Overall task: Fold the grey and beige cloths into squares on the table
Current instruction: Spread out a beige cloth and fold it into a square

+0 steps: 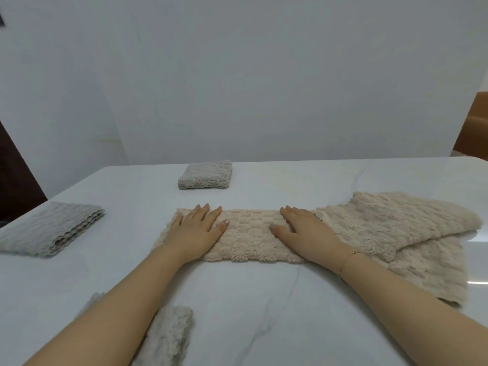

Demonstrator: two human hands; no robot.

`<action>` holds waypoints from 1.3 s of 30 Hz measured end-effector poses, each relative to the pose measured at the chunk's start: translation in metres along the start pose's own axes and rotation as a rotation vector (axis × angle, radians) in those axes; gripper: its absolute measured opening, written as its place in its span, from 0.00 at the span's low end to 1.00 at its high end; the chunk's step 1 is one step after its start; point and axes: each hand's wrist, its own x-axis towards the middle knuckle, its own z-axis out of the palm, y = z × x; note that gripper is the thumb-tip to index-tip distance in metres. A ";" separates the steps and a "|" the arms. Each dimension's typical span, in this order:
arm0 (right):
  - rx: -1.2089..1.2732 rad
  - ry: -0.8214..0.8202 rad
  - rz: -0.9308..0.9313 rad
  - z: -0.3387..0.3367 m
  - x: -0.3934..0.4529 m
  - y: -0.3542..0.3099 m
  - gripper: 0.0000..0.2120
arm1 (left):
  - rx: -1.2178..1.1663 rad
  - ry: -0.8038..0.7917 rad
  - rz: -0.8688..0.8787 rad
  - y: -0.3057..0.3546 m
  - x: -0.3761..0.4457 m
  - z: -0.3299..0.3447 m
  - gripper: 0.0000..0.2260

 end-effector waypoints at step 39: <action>1.076 -0.185 -0.113 -0.026 0.005 0.020 0.25 | -1.272 0.047 0.204 0.045 -0.090 -0.057 0.03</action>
